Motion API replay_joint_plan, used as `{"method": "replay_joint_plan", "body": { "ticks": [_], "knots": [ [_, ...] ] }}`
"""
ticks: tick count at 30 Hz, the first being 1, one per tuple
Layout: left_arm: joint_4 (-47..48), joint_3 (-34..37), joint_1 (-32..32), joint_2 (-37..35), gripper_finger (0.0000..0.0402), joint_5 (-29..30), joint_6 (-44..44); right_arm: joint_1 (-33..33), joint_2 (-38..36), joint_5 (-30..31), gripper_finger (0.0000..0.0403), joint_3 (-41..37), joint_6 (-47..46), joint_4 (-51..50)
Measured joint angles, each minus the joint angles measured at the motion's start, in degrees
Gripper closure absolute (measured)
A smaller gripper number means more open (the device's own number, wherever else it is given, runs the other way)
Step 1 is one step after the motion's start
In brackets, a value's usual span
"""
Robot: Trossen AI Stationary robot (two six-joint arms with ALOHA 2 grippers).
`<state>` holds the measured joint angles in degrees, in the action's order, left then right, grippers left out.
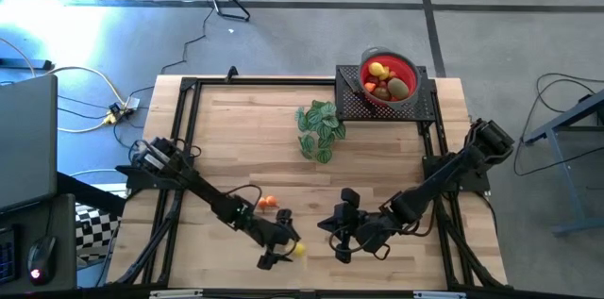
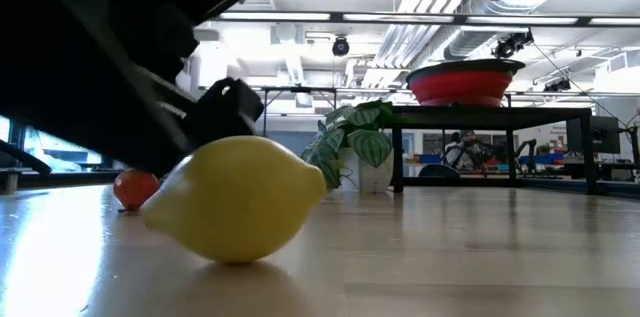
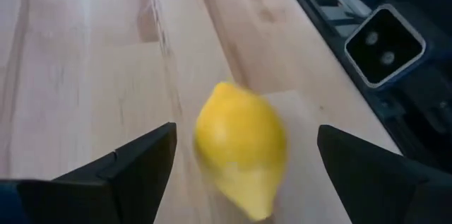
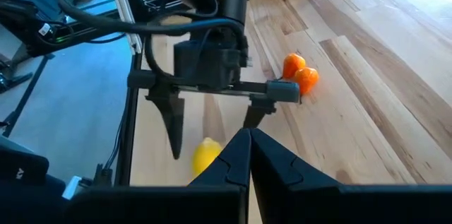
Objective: Pick & Place Fruit
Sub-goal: Put the lemon into the red colander
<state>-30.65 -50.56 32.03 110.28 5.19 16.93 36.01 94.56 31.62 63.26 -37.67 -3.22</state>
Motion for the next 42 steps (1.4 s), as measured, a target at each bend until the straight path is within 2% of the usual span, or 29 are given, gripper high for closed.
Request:
{"method": "replay_joint_plan", "body": {
  "ticks": [22, 34, 42],
  "knots": [
    [-5.69, -0.20, -2.14, 4.59, 0.0069, 0.46, 0.68, 0.00, 0.00, 1.49, 0.0400, 0.00, 0.00, -0.07],
    [-5.25, -0.20, -2.19, 4.59, 0.0168, 0.50, 1.37, 0.00, 0.00, 1.45, 0.0400, 0.00, 0.00, -0.05],
    [-5.23, -0.20, -2.19, 4.59, 0.0203, 0.48, 1.37, 0.00, 0.00, 1.25, 0.0400, 0.00, 0.00, -0.05]
  ]
}}
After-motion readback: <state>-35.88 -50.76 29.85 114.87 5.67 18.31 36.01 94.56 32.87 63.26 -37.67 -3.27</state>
